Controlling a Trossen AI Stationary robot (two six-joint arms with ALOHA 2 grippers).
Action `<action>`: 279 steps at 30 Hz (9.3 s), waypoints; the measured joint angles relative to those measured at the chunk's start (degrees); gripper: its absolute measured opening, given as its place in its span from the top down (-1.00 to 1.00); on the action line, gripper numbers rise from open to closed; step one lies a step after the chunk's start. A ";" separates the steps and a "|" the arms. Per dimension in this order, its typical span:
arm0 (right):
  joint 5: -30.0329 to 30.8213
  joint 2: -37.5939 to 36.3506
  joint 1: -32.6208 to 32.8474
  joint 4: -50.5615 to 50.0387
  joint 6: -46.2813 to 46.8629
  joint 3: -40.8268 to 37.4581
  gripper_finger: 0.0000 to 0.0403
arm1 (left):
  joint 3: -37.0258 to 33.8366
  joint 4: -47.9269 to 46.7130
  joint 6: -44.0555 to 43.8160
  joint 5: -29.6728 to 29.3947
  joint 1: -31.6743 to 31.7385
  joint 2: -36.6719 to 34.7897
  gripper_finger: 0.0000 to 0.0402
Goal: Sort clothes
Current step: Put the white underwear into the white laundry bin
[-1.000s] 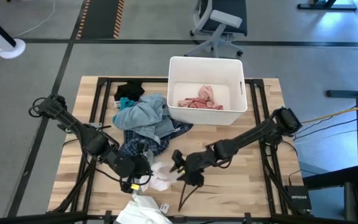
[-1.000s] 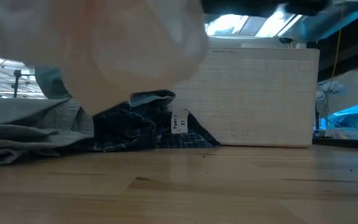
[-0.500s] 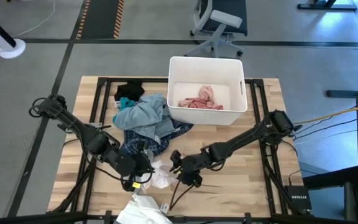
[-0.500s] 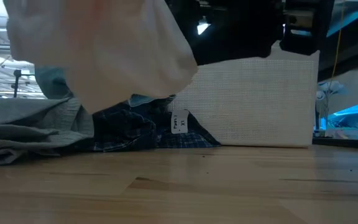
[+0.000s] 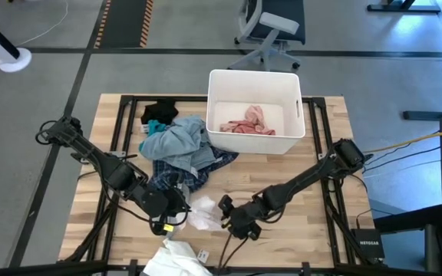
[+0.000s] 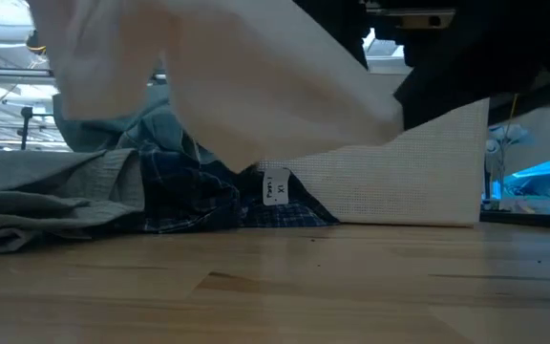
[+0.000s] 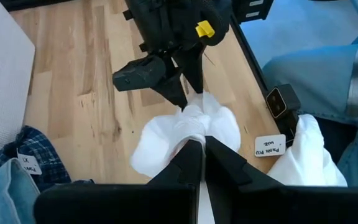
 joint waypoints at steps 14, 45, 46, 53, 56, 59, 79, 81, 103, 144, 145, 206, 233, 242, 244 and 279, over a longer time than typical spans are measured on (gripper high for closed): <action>6.31 -1.67 1.51 -16.53 8.21 -0.02 -0.22 | -6.67 6.38 -1.11 -9.14 0.77 0.06 0.96; 15.55 1.81 -6.70 13.51 -2.33 -5.44 -0.22 | -26.38 13.55 -9.14 -0.63 0.87 1.11 0.96; 14.27 2.96 -7.08 14.68 -2.35 -5.44 -0.22 | -26.38 13.59 -9.14 -0.63 0.85 1.11 0.96; 9.79 8.41 -8.53 17.67 -2.33 -5.44 -0.22 | -26.38 13.49 -9.11 -0.63 0.94 1.11 0.96; 11.35 8.99 -8.81 17.79 -2.31 -5.33 -0.18 | -26.38 13.54 -9.11 -0.64 0.92 1.11 0.96; 13.98 9.09 -8.94 17.54 -2.43 -5.33 -0.03 | -26.38 13.72 -9.12 -0.79 0.92 1.11 0.96; 37.38 -4.57 -3.76 -8.04 0.79 -5.42 0.95 | -26.38 27.01 -3.45 -1.93 1.84 0.96 0.96; 38.15 -8.01 -2.10 -12.63 3.38 -5.42 0.96 | -26.38 30.13 -0.55 -3.05 2.37 0.96 0.96; 42.26 -17.70 12.88 -37.37 31.10 -5.42 0.85 | -26.32 59.53 0.46 15.48 17.02 6.63 0.96; 41.47 -17.64 11.35 -25.46 36.81 -11.82 0.01 | -22.62 57.45 8.49 12.53 3.19 18.56 0.10; 41.47 -17.64 11.11 -25.28 36.81 -11.82 0.00 | -22.62 57.86 8.70 12.69 3.43 19.60 0.10; 27.34 1.69 5.01 -50.35 20.77 14.37 0.02 | -29.03 36.15 -9.13 2.71 9.57 17.98 0.10; 16.88 7.87 -0.95 -35.11 23.57 9.13 0.02 | -28.55 39.72 -6.08 -1.27 13.97 23.56 0.10; -1.52 7.85 7.20 -35.60 31.14 9.09 0.02 | -28.70 38.23 -7.23 -1.57 14.01 23.58 0.10; -4.54 7.85 9.20 -34.83 32.19 9.18 0.02 | -28.74 38.31 -7.50 -1.54 14.01 23.61 0.10; 32.76 1.87 10.73 -31.04 32.33 1.56 0.02 | -27.19 41.94 -3.90 4.52 20.59 19.61 0.10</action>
